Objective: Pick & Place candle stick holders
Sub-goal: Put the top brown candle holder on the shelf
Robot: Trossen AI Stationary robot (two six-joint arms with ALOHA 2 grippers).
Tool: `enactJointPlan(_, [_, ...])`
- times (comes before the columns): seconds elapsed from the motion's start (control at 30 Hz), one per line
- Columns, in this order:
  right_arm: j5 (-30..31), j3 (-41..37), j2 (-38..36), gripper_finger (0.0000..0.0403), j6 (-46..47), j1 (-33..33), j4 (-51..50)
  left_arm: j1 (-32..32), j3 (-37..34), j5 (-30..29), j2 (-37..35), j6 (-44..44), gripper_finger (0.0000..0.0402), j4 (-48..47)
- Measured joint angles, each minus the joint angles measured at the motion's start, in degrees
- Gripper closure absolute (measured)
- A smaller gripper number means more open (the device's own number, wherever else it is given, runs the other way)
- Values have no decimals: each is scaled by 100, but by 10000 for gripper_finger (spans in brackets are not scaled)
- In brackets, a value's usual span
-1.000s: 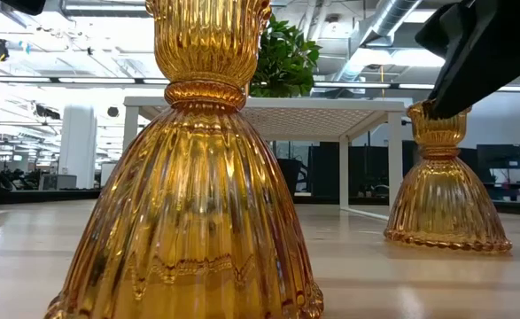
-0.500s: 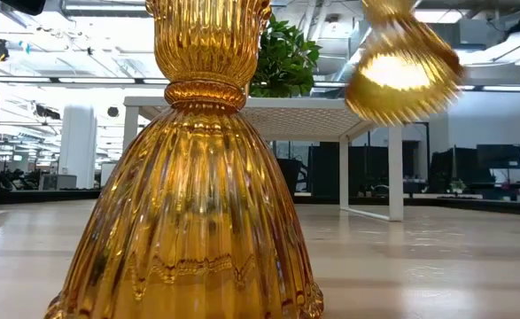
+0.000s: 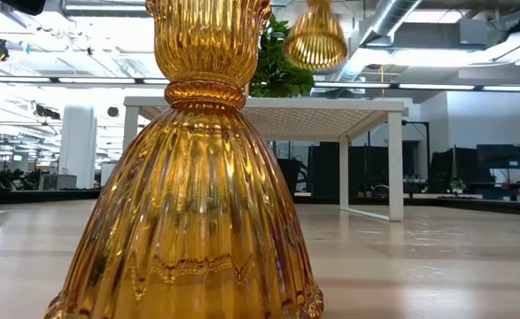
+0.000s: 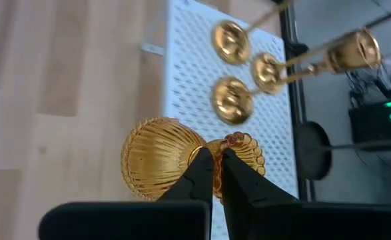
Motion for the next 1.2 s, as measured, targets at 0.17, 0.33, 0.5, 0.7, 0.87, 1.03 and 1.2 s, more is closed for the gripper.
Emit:
enactJointPlan(0.17, [-2, 0, 0, 403, -365, -546, -161, 0, 0, 0, 2, 1, 355, 0])
enactJointPlan(0.33, [-2, 0, 0, 403, -743, -1117, -146, 0, 0, 0, 0, 0, 355, 0])
enactJointPlan(0.5, [-15, 0, 0, 403, -796, -1633, -187, 0, 0, 0, 1, 0, 355, -2])
enactJointPlan(0.7, [-187, 0, 0, 403, -903, -2033, -218, 0, 0, 2, 0, 0, 355, -2])
enactJointPlan(0.87, [-189, 0, -2, 403, -907, -2236, -323, 0, 0, 2, 0, 1, 355, -2])
enactJointPlan(1.03, [-334, -167, -16, 403, -897, -2441, -293, 0, 0, 4, 0, 2, 355, -2])
enactJointPlan(1.2, [-446, -864, -423, 403, -811, -2600, 127, -2, 0, 7, 0, 2, 355, -4])
